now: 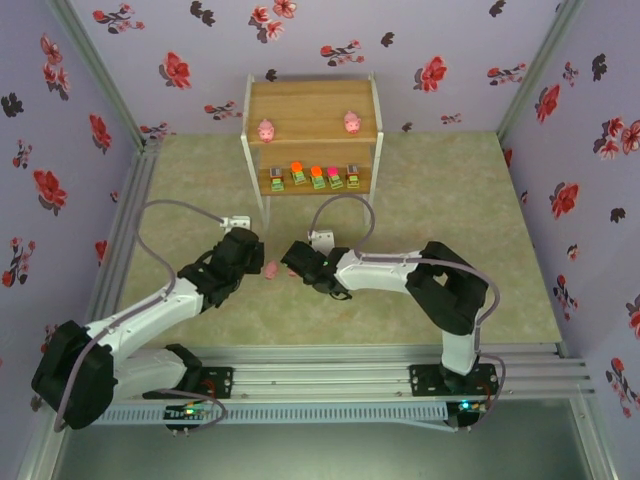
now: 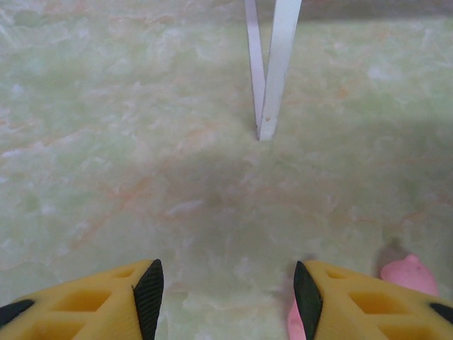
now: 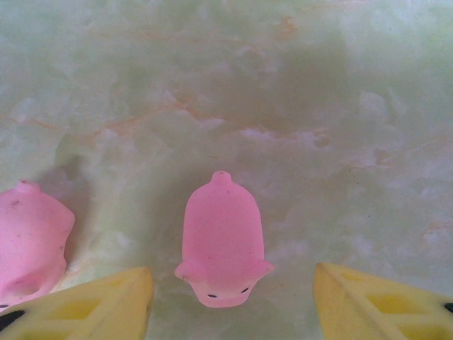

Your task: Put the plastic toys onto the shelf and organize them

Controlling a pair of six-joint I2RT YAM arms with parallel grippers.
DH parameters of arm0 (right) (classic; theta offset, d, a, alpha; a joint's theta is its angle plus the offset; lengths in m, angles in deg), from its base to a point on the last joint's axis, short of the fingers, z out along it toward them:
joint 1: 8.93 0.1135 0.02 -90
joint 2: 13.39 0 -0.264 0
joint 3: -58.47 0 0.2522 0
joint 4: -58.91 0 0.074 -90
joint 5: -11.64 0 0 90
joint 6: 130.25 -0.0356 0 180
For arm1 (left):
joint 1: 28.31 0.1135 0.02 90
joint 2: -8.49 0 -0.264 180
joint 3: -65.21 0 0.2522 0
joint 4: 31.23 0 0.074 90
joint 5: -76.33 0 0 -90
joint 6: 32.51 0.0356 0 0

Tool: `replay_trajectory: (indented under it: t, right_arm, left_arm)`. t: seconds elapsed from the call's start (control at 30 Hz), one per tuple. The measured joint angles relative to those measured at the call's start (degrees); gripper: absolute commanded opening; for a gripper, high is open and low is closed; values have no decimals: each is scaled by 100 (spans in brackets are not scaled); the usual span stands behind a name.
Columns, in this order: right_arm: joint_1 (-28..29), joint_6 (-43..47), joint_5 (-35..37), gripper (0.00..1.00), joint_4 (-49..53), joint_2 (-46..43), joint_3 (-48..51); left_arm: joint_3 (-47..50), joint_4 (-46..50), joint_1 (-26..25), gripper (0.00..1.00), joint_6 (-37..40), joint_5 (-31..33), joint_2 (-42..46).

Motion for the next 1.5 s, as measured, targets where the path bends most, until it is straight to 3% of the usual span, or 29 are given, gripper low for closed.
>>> replay_trajectory:
  t: [0.37, 0.9, 1.27, 1.5]
  right_arm:
    - [-184, -20, -79, 30, -184, 177, -2]
    - [-328, 2, -267, 22, -492, 286, 2]
    - [-328, 9, -282, 6, -520, 284, 15]
    - [-328, 68, -236, 3, -391, 127, 17]
  left_arm:
    - [22, -234, 24, 57, -4, -13, -105]
    - [22, -254, 44, 57, -4, -72, -356]
    - [15, -291, 74, 57, -4, -173, -466]
    - [-28, -337, 76, 58, -2, -424, -603]
